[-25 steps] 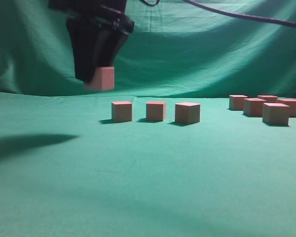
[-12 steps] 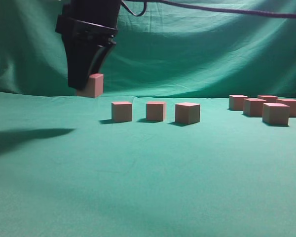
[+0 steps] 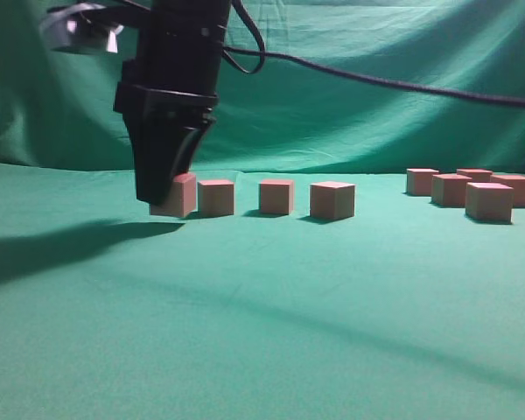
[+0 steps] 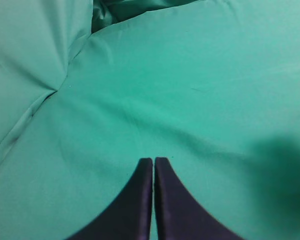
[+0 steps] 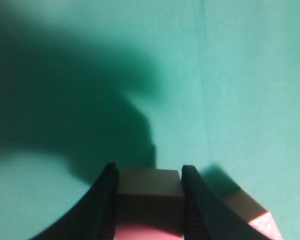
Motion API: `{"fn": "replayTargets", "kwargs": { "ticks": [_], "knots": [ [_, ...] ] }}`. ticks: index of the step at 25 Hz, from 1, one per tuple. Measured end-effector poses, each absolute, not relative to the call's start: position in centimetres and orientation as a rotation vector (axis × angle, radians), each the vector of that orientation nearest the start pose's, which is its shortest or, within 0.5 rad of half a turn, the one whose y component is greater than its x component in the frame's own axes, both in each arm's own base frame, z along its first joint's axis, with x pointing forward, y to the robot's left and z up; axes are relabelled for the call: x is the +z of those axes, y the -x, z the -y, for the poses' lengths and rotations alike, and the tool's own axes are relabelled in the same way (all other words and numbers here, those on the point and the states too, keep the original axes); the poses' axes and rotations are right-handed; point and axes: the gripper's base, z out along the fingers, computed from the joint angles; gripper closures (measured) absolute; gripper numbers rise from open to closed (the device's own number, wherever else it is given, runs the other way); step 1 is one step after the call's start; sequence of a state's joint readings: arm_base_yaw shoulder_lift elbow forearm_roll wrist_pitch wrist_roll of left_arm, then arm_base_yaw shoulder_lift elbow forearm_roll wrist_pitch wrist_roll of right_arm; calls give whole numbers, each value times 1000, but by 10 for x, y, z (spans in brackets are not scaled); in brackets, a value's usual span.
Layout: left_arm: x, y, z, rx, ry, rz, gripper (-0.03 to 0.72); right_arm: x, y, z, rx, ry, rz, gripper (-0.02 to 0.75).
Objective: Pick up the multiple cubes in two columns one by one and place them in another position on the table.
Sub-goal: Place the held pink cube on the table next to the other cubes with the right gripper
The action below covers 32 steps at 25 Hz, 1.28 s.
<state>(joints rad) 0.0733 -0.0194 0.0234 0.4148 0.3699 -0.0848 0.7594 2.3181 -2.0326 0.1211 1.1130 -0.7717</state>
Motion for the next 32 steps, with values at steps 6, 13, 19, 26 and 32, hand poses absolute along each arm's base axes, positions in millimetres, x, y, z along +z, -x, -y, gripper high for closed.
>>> {"fn": "replayTargets", "kwargs": {
  "ticks": [6, 13, 19, 26, 32],
  "knots": [
    [176, -51, -17, 399, -109, -1841, 688, 185, -354, -344, 163, 1953, -2130, 483],
    [176, -51, -17, 399, -109, -1841, 688, 185, -358, -340, 156, 1982, -2097, 483],
    [176, -51, -17, 399, -109, -1841, 688, 186, -358, -339, 198, 2069, -2010, 483],
    [176, -51, -17, 399, -109, -1841, 688, 186, -356, -341, 237, 2129, -1927, 483],
    [176, -51, -17, 399, -109, -1841, 688, 186, -357, -339, 220, 2143, -1931, 483]
  ]
}}
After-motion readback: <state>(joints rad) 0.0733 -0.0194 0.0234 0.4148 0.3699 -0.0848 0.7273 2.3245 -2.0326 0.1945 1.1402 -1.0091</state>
